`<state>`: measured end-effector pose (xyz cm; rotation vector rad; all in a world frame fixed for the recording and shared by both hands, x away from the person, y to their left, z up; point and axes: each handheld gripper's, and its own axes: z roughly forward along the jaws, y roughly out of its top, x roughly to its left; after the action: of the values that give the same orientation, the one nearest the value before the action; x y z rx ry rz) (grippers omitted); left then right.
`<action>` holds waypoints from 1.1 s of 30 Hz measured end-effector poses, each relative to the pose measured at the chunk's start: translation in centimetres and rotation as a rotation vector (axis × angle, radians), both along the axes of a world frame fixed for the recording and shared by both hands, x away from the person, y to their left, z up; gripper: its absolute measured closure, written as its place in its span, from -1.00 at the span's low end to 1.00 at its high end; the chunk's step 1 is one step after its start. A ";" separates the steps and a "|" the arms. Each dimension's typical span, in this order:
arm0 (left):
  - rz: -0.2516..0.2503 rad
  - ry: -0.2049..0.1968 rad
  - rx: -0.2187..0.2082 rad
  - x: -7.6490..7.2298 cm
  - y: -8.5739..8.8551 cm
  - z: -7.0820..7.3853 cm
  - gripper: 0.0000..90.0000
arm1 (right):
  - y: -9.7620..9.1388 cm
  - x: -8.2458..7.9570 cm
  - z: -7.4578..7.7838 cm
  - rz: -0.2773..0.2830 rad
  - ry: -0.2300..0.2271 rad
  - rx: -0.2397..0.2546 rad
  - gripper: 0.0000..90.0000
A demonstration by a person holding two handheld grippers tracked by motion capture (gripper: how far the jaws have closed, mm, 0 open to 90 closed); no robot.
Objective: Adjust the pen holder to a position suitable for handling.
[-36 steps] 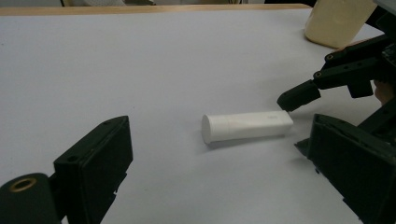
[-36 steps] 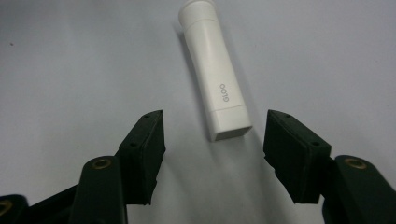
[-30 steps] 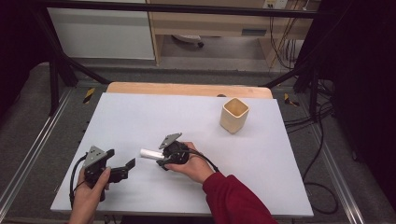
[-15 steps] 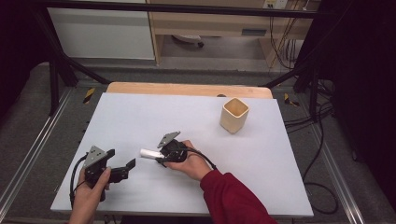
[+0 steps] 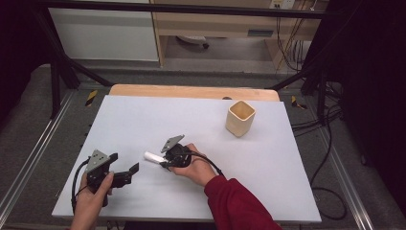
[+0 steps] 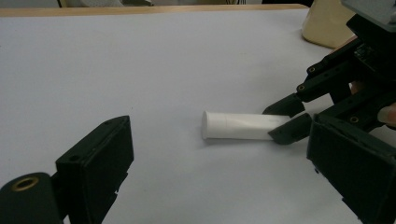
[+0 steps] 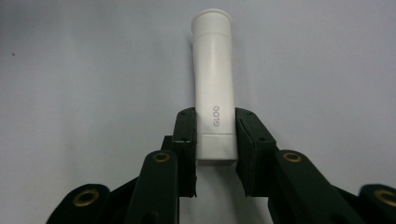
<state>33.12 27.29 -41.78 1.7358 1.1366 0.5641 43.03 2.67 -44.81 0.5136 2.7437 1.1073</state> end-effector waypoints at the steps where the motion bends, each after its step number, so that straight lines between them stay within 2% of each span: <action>1: -0.002 -0.003 0.007 0.0 -0.1 0.0 -0.83 | 0.0 0.0 0.0 0.000 0.000 0.000 0.58; 4: -0.016 0.000 0.017 0.0 -0.3 0.0 -0.83 | -0.9 -0.5 0.6 -0.006 0.009 -0.002 0.58; 6: -0.044 0.009 0.020 0.0 -0.7 -0.2 -0.83 | -2.5 -1.0 1.4 -0.033 0.011 0.037 0.58; 8: -0.066 0.010 0.037 0.0 -1.2 -0.2 -0.83 | -3.1 -1.4 1.6 -0.042 0.012 0.039 0.58; 10: -0.085 0.002 0.040 0.0 -1.9 -0.3 -0.84 | -4.9 -2.5 2.1 -0.060 0.009 0.049 0.58; 11: -0.094 -0.001 0.046 0.0 -2.3 -0.4 -0.84 | -4.9 -2.5 2.1 -0.060 0.009 0.049 0.58; 12: -0.096 -0.005 0.057 0.1 -2.7 -0.4 -0.84 | -6.3 -3.4 2.3 -0.072 0.009 0.044 0.58; 14: -0.116 -0.032 0.072 0.2 -3.7 -0.5 -0.84 | -7.0 -3.7 2.4 -0.078 0.013 0.041 0.58; 15: -0.114 -0.048 0.080 0.3 -4.3 -0.4 -0.82 | -8.6 -4.5 2.4 -0.086 0.010 0.041 0.58; 17: -0.129 -0.076 0.085 0.5 -5.5 -0.3 -0.83 | -10.4 -5.2 2.3 -0.093 0.010 0.042 0.58; 19: -0.149 -0.088 0.093 0.7 -6.8 -0.5 -0.83 | -12.0 -5.8 1.9 -0.117 0.011 0.050 0.58; 20: -0.159 -0.090 0.104 1.0 -7.4 -0.6 -0.83 | -12.0 -5.8 1.9 -0.117 0.011 0.050 0.58; 22: -0.167 -0.101 0.122 1.3 -8.7 -0.9 -0.83 | -13.2 -6.2 1.6 -0.143 0.016 0.038 0.58; 24: -0.179 -0.126 0.149 1.1 -9.7 -0.9 -0.82 | -13.8 -6.3 1.8 -0.152 -0.008 0.005 0.58; 27: -0.196 -0.155 0.205 0.4 -10.2 -0.9 -0.84 | -13.7 -6.3 2.0 -0.167 0.012 0.017 0.58; 33: -0.200 -0.159 0.205 -0.4 -10.0 -0.6 -0.84 | -13.1 -6.9 2.4 -0.152 0.016 0.021 0.58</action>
<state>32.71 17.24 -42.37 1.9161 0.8061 0.6996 36.09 -10.39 -42.44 0.7237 2.6570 1.1004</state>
